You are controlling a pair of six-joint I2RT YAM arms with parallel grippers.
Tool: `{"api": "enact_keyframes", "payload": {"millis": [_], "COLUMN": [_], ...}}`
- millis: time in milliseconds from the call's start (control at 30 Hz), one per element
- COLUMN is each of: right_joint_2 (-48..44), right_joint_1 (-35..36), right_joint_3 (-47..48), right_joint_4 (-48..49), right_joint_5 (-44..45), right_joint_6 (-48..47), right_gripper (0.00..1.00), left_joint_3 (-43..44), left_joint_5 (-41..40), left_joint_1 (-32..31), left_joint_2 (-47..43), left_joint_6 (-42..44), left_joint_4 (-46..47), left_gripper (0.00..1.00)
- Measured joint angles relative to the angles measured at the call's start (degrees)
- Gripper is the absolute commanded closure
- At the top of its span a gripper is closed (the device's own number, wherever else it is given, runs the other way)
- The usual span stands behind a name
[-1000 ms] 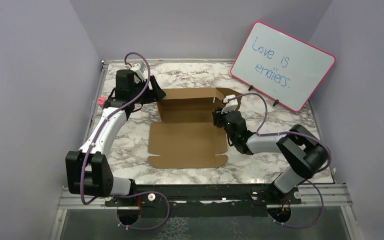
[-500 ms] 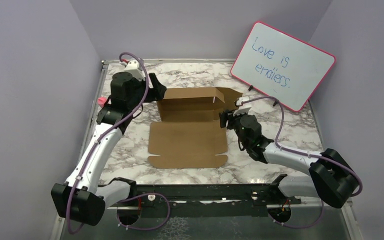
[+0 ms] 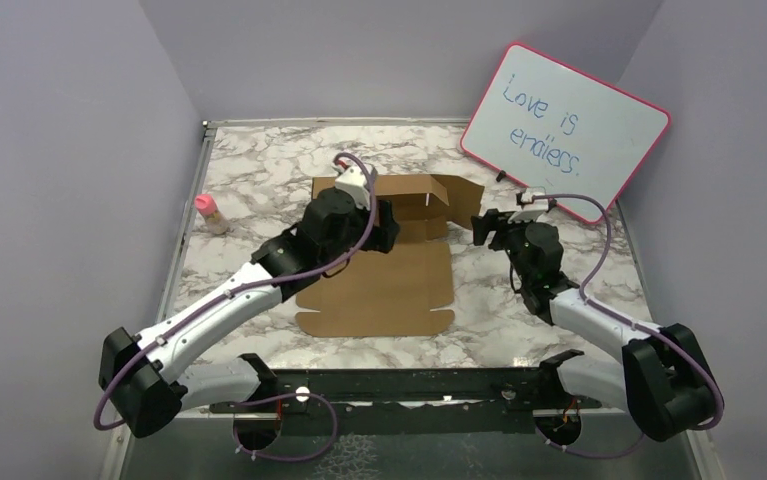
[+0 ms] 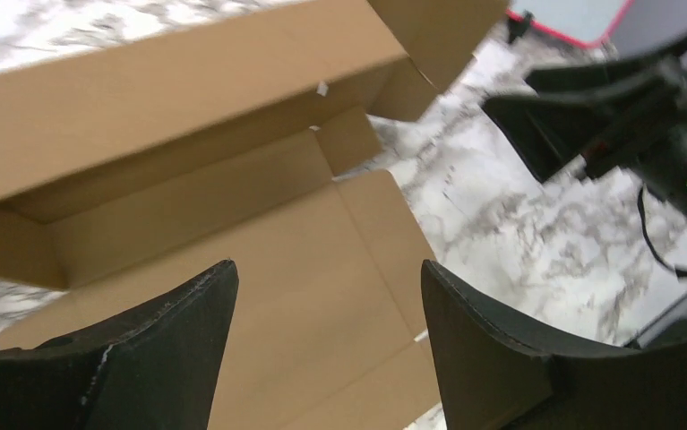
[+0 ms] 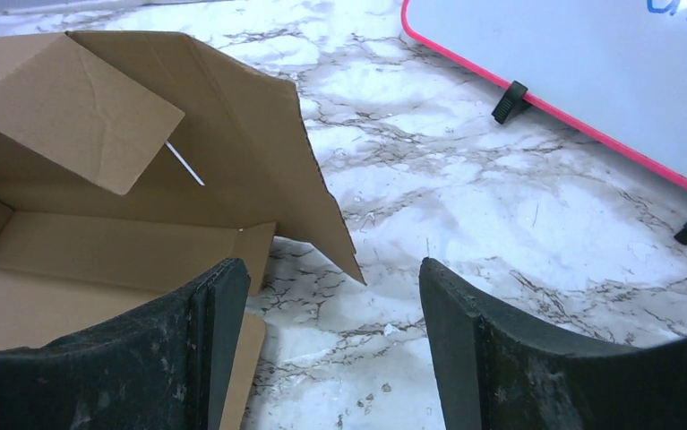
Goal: Fold the paper box
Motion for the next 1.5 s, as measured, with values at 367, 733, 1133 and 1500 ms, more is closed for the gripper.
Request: {"api": "enact_keyframes", "payload": {"millis": [367,733,1133,1500], "right_joint_2": [7.76,15.50,17.33,17.07], "right_joint_1": [-4.39,-7.45,-7.58,-7.61], "right_joint_3": [0.50,4.07,5.44,5.42], "right_joint_4": [7.43,11.41,11.93,11.65], "right_joint_5": [-11.72,-18.71,-25.73,-30.69], "right_joint_6": [-0.59,-4.92,-7.96,-7.37], "right_gripper": [0.24,0.37,0.75,0.82], "left_joint_3": [-13.46,-15.02,-15.02,-14.91], "left_joint_5": [-7.52,-7.91,-10.16,-13.51], "left_joint_1": [-10.19,-10.47,-12.00,-12.37], "left_joint_2": [5.84,13.77,24.61,31.85], "left_joint_6": [0.57,3.52,9.86,15.04], "left_joint_4": [16.00,29.31,39.69,48.85], "left_gripper": [0.24,0.23,0.23,0.21]}}
